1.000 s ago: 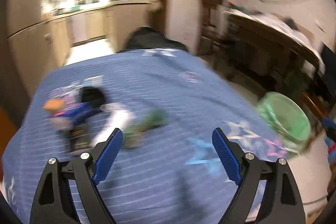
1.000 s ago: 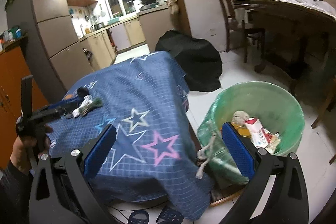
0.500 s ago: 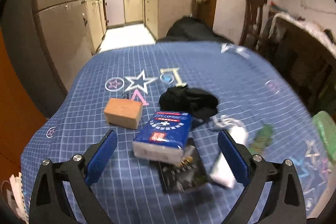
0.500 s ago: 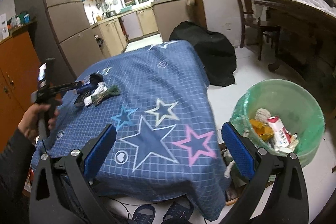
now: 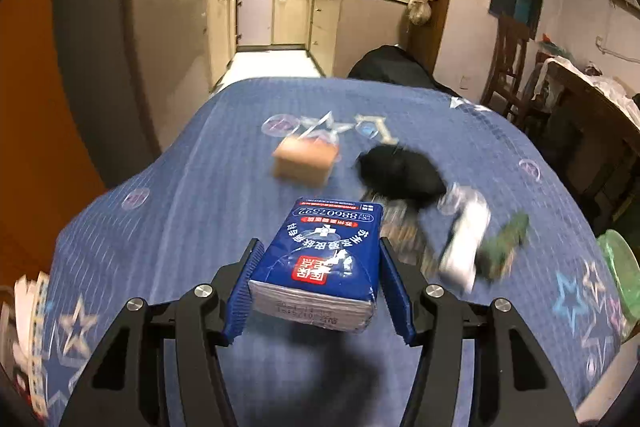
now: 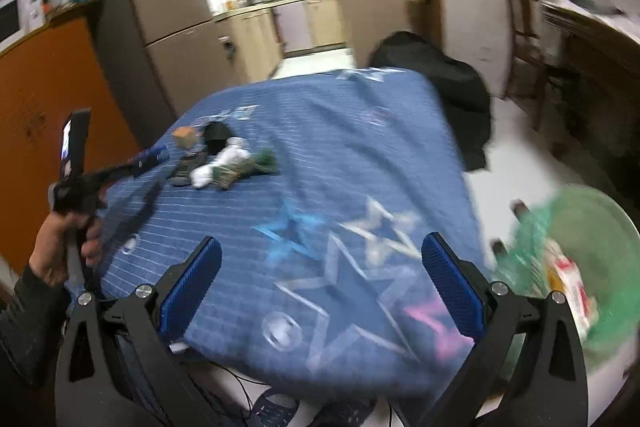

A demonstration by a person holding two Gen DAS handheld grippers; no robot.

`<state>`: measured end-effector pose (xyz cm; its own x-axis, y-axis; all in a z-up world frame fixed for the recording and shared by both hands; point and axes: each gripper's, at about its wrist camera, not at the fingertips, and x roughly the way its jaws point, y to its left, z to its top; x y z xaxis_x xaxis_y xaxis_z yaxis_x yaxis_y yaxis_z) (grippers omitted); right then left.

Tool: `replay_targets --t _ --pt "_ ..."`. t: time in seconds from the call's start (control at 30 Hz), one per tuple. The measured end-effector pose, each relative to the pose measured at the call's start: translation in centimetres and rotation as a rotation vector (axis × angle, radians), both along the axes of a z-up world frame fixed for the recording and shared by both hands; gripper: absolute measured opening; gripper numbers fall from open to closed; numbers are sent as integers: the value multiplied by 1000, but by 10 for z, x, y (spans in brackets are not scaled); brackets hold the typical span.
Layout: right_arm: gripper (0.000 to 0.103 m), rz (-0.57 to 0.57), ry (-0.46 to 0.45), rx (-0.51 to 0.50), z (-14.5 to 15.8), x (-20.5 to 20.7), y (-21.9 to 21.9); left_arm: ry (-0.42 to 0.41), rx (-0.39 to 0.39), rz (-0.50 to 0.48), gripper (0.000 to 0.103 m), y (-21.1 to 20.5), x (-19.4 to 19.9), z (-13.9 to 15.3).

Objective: Collect trash
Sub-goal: 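Grasp the blue tissue pack with the left tool while the right tool grasps the black sock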

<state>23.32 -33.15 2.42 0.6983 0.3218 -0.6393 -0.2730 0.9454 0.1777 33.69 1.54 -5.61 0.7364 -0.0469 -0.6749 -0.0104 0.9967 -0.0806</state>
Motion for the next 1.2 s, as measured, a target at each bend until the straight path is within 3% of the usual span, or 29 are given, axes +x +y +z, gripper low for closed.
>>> replay_targets --t 0.13,0.33,0.6,0.8,1.0,1.2 --pt "95 140 2 19 5 48 46 -5 11 5 58 10 -37 -6" --pt "85 286 88 25 -5 137 128 -23 13 19 58 16 -65 -18" --pt "85 333 193 -54 -29 217 200 -12 -26 7 58 20 -64 -32" --pt "82 331 213 -112 -44 235 217 -5 -32 4 57 19 -62 -40" --pt "53 317 215 -181 -54 236 226 -11 -30 7 56 16 -59 -41" --pt "52 263 122 -148 -33 209 209 -17 -26 17 56 14 -58 -39"
